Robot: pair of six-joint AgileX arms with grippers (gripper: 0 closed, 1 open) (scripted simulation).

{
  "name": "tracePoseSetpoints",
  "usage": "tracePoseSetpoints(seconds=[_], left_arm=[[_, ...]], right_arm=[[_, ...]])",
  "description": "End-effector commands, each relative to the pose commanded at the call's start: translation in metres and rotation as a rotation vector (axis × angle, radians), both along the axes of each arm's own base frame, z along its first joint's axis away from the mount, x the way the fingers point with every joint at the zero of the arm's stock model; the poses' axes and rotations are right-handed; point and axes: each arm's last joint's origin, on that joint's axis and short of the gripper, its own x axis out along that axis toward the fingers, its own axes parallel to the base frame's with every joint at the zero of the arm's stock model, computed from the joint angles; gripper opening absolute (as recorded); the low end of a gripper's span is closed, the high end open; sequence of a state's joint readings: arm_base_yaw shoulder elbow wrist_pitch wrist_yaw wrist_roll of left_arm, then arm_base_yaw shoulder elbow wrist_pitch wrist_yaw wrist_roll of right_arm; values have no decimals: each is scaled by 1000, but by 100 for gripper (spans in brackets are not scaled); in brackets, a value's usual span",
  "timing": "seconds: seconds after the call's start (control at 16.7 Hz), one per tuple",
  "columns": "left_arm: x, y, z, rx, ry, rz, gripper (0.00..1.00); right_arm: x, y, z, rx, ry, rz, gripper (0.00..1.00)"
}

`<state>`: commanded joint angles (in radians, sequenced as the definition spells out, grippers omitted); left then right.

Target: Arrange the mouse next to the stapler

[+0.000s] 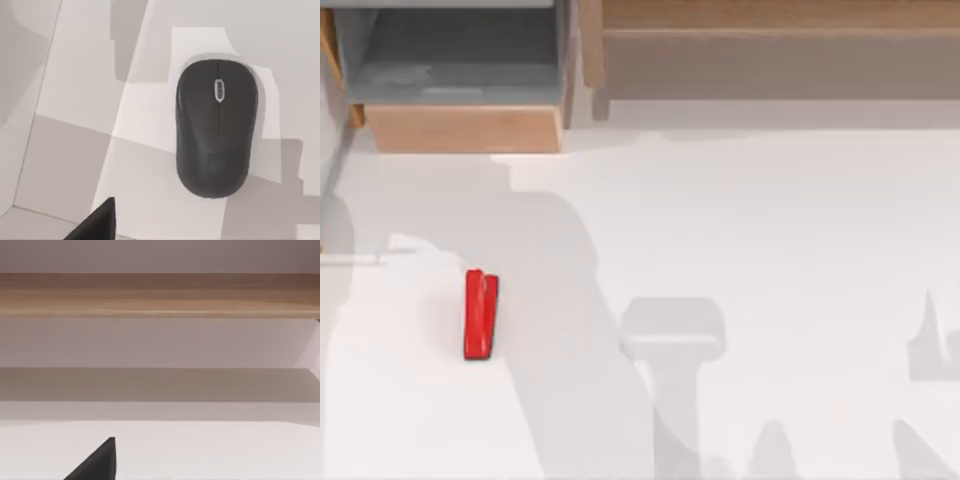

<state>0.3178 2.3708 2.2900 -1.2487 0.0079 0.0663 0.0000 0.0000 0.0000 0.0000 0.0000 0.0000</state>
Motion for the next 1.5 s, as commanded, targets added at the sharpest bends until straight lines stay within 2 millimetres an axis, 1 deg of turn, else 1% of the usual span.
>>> tracePoseSetpoints(seconds=[0.18, 0.24, 0.36, 0.78, 0.9, 1.08, 1.2, 1.32, 1.38, 1.5], left_arm=[[17, 10, -37, -32, 85, 9, 100], [20, 11, -47, -41, 105, 9, 100], [24, 11, -57, -50, 128, 5, 100], [25, 11, -60, -52, 134, 4, 100], [21, 15, -53, -52, 133, 4, 100], [11, 20, -38, -53, 132, 1, 100], [8, 21, -35, -54, 134, 1, 100], [10, 19, -39, -53, 131, -1, 100], [13, 17, -47, -53, 130, -1, 100], [21, 16, -69, -51, 131, 6, 100]], right_arm=[[0, 0, 0, 0, 0, 0, 100], [0, 0, 0, 0, 0, 0, 100], [0, 0, 0, 0, 0, 0, 100], [0, 0, 0, 0, 0, 0, 100], [0, 0, 0, 0, 0, 0, 100], [0, 0, 0, 0, 0, 0, 100], [0, 0, 0, 0, 0, 0, 100], [0, 0, 0, 0, 0, 0, 100], [0, 0, 0, 0, 0, 0, 100], [0, 0, 0, 0, 0, 0, 100]])
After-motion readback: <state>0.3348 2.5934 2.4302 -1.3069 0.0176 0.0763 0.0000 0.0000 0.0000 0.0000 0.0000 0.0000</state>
